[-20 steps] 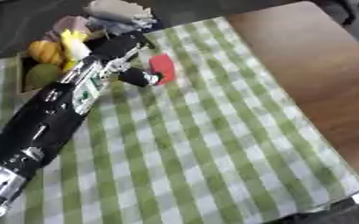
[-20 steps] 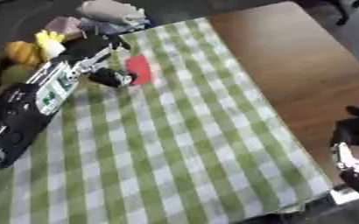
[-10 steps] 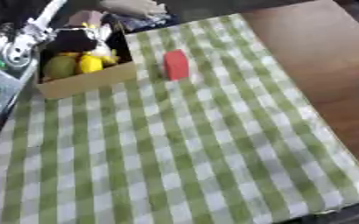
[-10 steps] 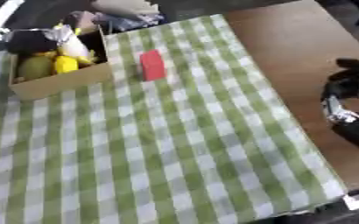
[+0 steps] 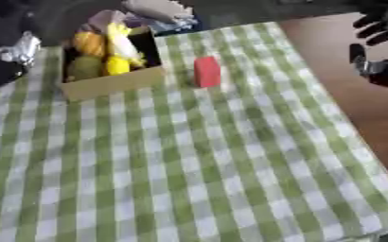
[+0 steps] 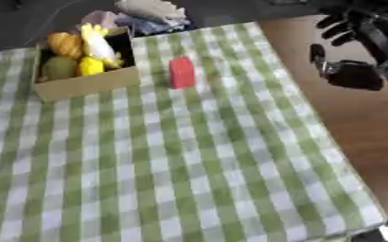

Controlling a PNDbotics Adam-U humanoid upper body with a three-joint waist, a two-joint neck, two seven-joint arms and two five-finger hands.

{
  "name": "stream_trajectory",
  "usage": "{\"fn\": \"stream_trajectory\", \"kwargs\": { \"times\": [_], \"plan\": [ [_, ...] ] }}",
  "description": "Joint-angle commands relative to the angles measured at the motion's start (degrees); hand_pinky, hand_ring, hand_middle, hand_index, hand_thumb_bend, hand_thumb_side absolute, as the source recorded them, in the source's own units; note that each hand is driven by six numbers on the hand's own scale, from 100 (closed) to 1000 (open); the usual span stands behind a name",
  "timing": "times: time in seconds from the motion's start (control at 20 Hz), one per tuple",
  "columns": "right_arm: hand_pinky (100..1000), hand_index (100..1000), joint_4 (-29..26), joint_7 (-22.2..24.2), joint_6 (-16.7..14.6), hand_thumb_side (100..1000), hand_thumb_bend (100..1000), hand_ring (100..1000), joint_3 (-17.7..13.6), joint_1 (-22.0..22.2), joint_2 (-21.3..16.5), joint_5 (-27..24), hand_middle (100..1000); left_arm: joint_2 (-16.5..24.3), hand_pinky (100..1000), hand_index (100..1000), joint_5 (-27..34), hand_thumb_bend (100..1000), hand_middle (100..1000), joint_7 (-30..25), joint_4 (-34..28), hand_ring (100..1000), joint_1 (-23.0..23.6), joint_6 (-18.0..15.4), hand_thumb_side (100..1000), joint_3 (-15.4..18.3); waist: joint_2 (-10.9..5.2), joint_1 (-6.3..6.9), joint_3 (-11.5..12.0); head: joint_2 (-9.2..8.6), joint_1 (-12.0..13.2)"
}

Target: Pick up objects on the table and place them in the box.

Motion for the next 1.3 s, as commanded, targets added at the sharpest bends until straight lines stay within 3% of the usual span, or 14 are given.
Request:
{"fn": "stream_trajectory", "kwargs": {
  "times": [0.05,0.3,0.55,0.75,0.95,1.2,1.3],
  "plan": [
    [776,973,7.5,3.1,-1.5,200,100,858,-0.5,-3.2,-1.1,3.9,840,-2.7,731,864,1.8,100,721,1.4,-1.1,710,1.5,-1.9,594,1.4,-1.98,-1.04,1.8,0.2,-3.6],
    [819,986,17.6,4.0,-3.6,204,100,907,-2.2,-7.2,1.3,11.6,885,-9.0,723,860,2.4,100,709,2.9,-1.1,699,5.2,-1.6,636,2.2,-2.19,-1.47,6.9,0.17,-8.8],
    [845,996,22.8,3.8,-5.6,245,100,935,-3.4,-10.1,3.4,17.5,909,-13.3,718,854,1.5,100,696,3.2,-1.1,687,7.8,-1.6,675,2.9,-2.32,-1.81,10.0,-0.02,-12.6],
    [872,1000,23.6,5.9,-7.3,410,100,958,-2.8,-11.6,4.9,19.7,933,-16.5,717,863,0.9,100,688,3.0,-1.1,680,9.3,-0.8,717,3.6,-2.3,-2.08,11.5,-0.13,-14.4],
    [890,1000,22.3,10.5,-8.7,501,100,974,-1.7,-12.7,6.4,20.9,952,-19.3,717,867,0.2,100,683,2.6,-1.1,676,10.3,0.6,740,4.3,-2.18,-2.21,12.4,-0.25,-15.5],
    [907,1000,20.5,15.3,-9.5,430,100,988,0.0,-13.4,8.1,21.7,967,-21.4,717,870,-0.4,100,673,2.0,-1.1,669,10.9,1.1,758,4.9,-1.95,-2.35,13.2,-0.32,-16.2],
    [915,1000,20.4,16.8,-9.5,444,100,994,0.5,-13.5,8.8,22.5,973,-22.0,717,871,-0.6,100,671,1.9,-1.1,667,11.0,1.4,763,5.0,-1.86,-2.4,13.4,-0.36,-16.4]
  ]
}}
